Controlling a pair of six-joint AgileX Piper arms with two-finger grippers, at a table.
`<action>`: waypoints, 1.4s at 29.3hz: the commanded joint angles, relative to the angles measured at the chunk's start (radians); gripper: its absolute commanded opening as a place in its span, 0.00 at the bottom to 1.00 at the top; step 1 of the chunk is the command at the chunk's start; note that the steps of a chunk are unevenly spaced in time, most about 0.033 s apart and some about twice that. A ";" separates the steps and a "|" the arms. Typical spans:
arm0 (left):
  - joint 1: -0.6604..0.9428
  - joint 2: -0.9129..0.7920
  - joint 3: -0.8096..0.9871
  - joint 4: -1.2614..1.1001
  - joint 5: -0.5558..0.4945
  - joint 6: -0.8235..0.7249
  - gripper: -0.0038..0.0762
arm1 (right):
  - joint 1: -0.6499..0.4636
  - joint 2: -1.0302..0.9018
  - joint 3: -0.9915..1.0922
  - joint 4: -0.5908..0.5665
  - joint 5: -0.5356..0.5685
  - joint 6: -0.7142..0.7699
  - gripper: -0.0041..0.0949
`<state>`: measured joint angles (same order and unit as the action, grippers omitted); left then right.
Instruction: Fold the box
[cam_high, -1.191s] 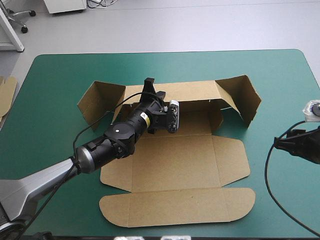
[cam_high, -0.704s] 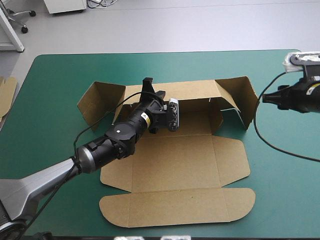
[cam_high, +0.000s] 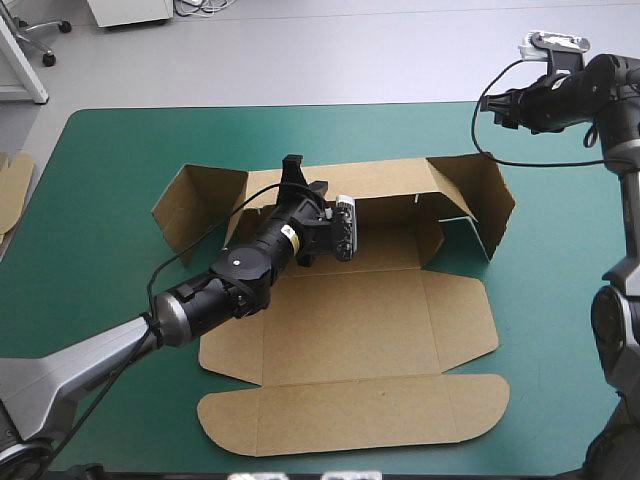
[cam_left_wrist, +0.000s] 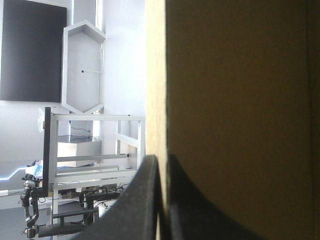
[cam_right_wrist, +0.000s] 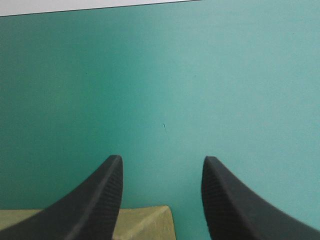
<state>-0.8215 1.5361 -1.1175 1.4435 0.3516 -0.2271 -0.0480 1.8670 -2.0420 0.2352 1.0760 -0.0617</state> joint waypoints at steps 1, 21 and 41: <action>-0.004 -0.030 -0.016 -0.002 0.025 -0.026 0.03 | -0.004 0.034 -0.115 0.065 -0.037 -0.039 0.50; -0.004 -0.010 -0.016 0.035 0.010 -0.026 0.03 | -0.004 0.209 -0.178 0.197 0.153 -0.144 0.48; -0.004 0.003 -0.016 0.039 0.009 -0.026 0.03 | -0.004 0.073 0.026 0.317 0.156 -0.250 0.44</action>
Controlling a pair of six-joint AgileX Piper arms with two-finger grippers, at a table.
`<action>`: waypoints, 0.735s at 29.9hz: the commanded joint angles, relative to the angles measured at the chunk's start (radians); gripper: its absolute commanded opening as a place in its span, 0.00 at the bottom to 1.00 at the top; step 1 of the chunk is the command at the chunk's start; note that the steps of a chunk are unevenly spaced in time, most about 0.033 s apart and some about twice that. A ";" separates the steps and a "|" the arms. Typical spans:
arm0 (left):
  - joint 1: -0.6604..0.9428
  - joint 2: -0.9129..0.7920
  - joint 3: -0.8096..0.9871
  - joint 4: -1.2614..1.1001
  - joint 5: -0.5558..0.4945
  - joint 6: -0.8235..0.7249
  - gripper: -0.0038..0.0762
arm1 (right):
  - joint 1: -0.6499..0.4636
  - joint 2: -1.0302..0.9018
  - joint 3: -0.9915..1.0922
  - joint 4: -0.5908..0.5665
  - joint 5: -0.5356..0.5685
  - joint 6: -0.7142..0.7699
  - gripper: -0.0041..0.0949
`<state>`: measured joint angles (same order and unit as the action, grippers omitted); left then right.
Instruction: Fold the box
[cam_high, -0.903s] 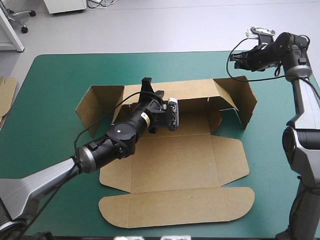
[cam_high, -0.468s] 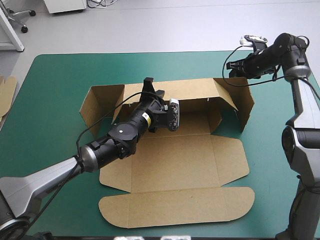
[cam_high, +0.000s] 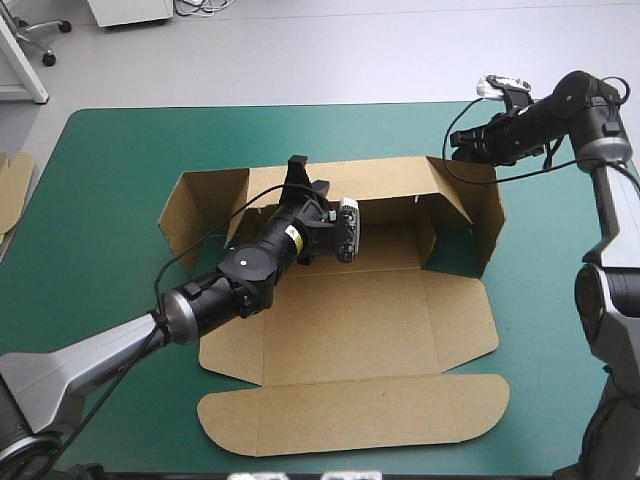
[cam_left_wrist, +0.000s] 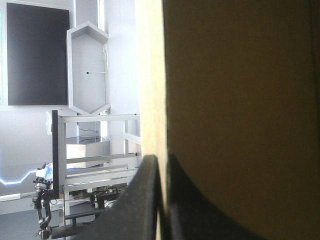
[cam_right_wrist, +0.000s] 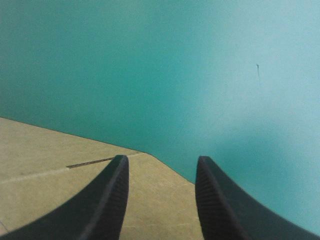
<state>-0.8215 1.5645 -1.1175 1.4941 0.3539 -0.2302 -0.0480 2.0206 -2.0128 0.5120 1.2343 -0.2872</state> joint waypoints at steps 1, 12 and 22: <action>-0.004 -0.026 -0.016 -0.007 0.009 -0.023 0.03 | -0.004 -0.083 0.002 0.042 -0.003 -0.027 0.44; -0.004 -0.026 -0.016 -0.007 0.029 -0.023 0.03 | -0.004 -0.150 0.088 0.091 -0.008 -0.077 0.44; -0.004 -0.026 -0.016 -0.007 0.031 -0.024 0.03 | -0.005 -0.286 0.348 0.105 -0.134 -0.157 0.44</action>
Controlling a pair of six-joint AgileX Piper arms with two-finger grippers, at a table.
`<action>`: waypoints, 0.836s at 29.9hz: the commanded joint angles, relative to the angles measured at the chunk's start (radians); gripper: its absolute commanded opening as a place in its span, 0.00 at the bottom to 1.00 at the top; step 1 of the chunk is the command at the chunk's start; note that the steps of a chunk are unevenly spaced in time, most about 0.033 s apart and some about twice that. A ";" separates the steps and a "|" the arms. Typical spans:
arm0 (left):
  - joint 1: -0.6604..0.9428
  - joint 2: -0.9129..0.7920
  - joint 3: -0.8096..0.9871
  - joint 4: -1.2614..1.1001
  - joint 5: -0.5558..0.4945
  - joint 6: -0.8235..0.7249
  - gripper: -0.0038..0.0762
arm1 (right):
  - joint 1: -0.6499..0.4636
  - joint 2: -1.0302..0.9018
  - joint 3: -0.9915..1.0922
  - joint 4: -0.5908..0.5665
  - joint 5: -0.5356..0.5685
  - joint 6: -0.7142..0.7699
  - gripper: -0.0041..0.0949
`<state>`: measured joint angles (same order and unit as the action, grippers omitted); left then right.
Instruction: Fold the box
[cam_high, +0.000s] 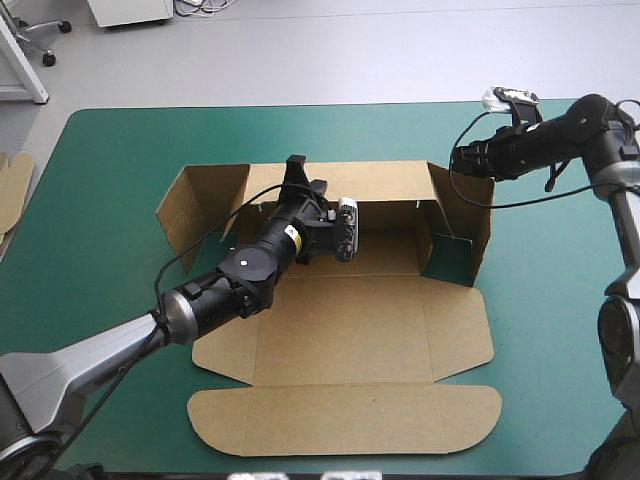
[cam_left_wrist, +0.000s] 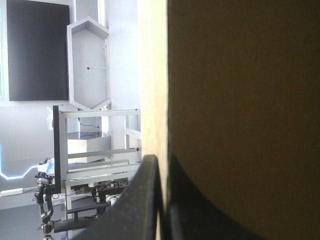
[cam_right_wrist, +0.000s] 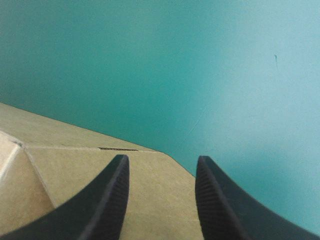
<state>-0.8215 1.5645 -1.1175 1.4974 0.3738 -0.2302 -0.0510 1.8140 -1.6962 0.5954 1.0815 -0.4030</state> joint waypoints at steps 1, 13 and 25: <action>-0.004 -0.026 -0.016 -0.010 0.011 -0.024 0.03 | -0.002 -0.089 0.049 0.027 0.009 -0.047 0.44; -0.004 -0.024 -0.016 0.029 0.081 -0.051 0.03 | -0.115 -0.109 0.005 0.133 0.047 -0.062 0.44; -0.004 -0.024 -0.016 0.063 0.094 -0.123 0.03 | -0.385 -0.127 -0.010 0.216 0.091 -0.048 0.44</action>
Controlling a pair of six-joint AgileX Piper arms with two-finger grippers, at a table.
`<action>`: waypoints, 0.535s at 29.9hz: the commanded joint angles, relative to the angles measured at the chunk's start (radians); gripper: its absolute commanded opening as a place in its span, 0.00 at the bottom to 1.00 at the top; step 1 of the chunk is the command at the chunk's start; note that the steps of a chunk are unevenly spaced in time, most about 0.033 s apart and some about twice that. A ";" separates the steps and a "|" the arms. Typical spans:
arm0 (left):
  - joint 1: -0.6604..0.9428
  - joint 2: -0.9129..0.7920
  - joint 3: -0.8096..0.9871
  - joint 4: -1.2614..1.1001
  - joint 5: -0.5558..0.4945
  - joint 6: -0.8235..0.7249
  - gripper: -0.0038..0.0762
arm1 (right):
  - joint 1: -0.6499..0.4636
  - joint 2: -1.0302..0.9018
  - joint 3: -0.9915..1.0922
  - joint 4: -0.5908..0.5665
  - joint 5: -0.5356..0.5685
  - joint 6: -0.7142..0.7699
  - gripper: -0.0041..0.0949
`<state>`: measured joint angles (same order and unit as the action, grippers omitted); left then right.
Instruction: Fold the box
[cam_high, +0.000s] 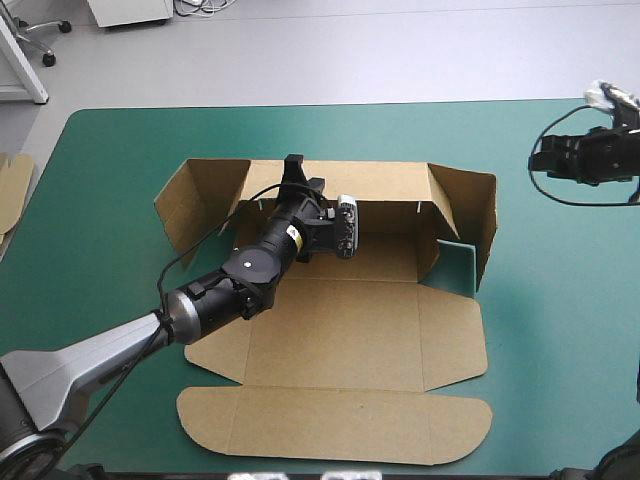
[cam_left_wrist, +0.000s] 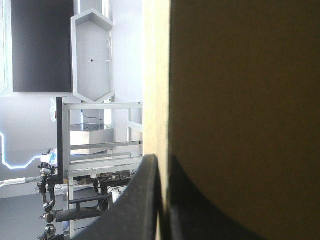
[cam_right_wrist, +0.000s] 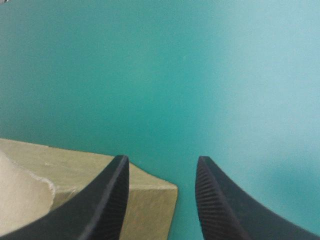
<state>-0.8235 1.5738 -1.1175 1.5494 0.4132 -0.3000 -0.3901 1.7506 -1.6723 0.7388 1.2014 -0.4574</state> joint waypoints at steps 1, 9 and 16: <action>-0.002 -0.031 -0.016 0.040 0.056 -0.068 0.03 | -0.048 -0.064 -0.042 0.073 -0.029 0.013 0.44; -0.001 0.024 -0.027 0.211 0.181 -0.216 0.03 | 0.057 -0.055 -0.112 -0.104 -0.089 0.108 0.44; 0.009 0.024 -0.042 0.213 0.222 -0.216 0.03 | 0.108 0.021 -0.225 -0.104 -0.141 0.157 0.44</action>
<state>-0.8220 1.6363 -1.1227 1.7353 0.5619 -0.4914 -0.2885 1.7768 -1.8279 0.5852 1.1224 -0.3130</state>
